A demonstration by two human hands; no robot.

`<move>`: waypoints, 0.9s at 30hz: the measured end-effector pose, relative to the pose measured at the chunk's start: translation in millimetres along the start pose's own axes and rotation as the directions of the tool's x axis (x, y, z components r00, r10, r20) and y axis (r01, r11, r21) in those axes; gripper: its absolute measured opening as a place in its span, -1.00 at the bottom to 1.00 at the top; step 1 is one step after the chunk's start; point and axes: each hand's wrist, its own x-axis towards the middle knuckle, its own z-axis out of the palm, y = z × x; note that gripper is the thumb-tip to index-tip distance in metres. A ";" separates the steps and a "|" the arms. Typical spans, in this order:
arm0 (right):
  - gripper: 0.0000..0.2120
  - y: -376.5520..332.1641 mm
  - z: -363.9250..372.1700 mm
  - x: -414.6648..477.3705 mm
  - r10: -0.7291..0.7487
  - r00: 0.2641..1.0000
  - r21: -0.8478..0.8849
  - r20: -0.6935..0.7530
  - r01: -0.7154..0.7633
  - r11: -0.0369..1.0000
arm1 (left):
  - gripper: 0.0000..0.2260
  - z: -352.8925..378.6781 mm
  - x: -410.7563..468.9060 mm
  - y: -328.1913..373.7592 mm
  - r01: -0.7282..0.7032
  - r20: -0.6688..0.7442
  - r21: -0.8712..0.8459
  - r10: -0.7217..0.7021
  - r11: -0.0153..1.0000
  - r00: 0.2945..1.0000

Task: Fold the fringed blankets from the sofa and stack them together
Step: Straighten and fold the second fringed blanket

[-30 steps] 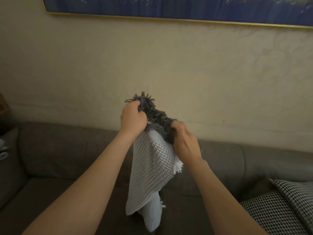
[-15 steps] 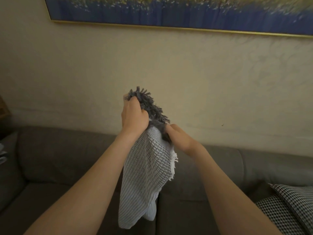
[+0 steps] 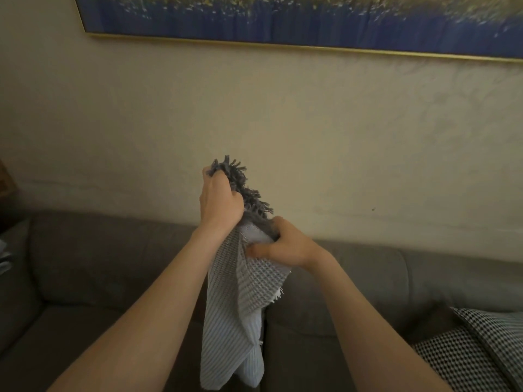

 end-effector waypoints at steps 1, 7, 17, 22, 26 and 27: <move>-0.57 2.2 1.6 -1.8 -0.025 0.995 -0.048 -0.096 0.021 0.999 | -0.80 0.9 0.5 -2.5 0.012 -0.004 0.018 -0.012 1.000 1.000; -0.78 11.2 31.3 -15.7 -0.177 0.946 -0.099 -0.272 0.156 0.983 | -0.73 10.3 -0.1 -17.5 -0.002 0.023 0.054 0.001 0.999 1.000; -0.58 35.3 63.1 -9.1 0.005 0.959 -0.276 -0.284 -0.087 0.957 | -0.78 17.1 -5.6 -34.7 -0.084 0.063 0.072 0.079 0.994 0.995; -0.71 35.1 58.1 0.7 0.010 0.935 -0.266 -0.353 -0.110 0.958 | -0.81 18.3 -7.5 -33.7 -0.181 0.107 0.080 0.172 0.980 0.979; -0.75 46.0 58.3 2.8 -0.008 0.932 -0.114 -0.363 -0.036 0.993 | -0.81 16.9 -3.8 -35.4 -0.221 0.116 0.076 0.211 0.972 0.971; -0.68 49.3 56.2 3.7 0.009 0.950 -0.025 -0.313 -0.017 1.000 | -0.81 16.1 -2.5 -36.5 -0.227 0.115 0.070 0.219 0.971 0.969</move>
